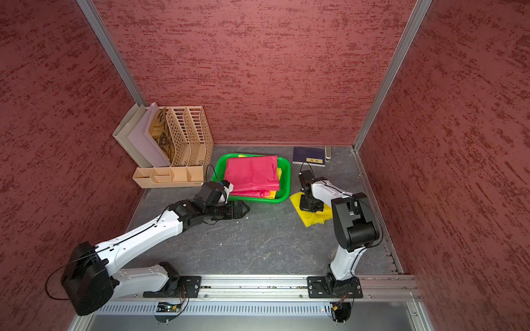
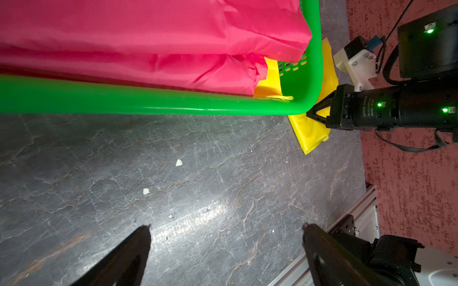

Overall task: Put the folded raincoat in the basket
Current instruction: Move the raincoat to the center of the board.

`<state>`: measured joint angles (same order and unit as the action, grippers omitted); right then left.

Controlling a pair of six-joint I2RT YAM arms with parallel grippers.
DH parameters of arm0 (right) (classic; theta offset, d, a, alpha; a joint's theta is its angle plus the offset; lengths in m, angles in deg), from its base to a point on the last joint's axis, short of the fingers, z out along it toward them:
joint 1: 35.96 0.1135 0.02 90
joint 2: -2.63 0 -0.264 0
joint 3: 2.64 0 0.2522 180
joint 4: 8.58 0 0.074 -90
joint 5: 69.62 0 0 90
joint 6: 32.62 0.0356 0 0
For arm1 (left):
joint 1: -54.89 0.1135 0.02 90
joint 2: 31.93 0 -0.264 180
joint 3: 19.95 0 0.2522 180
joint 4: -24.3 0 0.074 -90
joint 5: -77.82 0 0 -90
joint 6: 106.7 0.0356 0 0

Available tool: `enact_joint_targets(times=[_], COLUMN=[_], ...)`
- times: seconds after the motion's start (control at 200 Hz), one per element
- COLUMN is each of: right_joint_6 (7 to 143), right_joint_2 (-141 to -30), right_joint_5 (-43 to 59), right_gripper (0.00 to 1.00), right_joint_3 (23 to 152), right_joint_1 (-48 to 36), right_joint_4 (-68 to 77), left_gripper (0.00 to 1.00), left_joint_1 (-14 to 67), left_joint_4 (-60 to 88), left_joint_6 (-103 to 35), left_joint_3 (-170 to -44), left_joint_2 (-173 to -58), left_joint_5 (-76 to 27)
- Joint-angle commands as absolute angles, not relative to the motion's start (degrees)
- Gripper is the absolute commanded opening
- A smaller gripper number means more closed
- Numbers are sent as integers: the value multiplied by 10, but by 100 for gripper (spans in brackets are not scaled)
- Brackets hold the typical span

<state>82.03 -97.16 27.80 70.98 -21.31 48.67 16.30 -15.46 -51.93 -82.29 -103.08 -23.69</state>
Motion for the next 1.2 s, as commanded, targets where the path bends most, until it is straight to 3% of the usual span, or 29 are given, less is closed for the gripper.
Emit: enact_joint_targets(times=[0.0,0.416,0.786,0.932,1.032,1.197], right_joint_6=[857,981,1091,1078,1028,954], right_joint_2=[-942,-797,-884,-787,-727,-772], right_joint_5=[245,223,273,364,369,400], right_gripper=[0,0,0,0,0,0], right_joint_3=[662,567,664,684,668,678], right_joint_1=[-186,-48,145,137,74,-17], right_joint_4=[500,510,489,560,587,635], left_gripper=[100,100,100,100,100,100], left_joint_1=[154,124,125,125,124,123], left_joint_4=[-152,-137,-149,-162,-158,-140], left_joint_6=[-524,-546,-563,-564,-567,-571], left_joint_3=[-831,-773,-720,-714,-709,-710], left_joint_2=[-1035,-1005,-938,-917,-911,-923], left_joint_5=[-228,-217,-212,-214,-215,-223])
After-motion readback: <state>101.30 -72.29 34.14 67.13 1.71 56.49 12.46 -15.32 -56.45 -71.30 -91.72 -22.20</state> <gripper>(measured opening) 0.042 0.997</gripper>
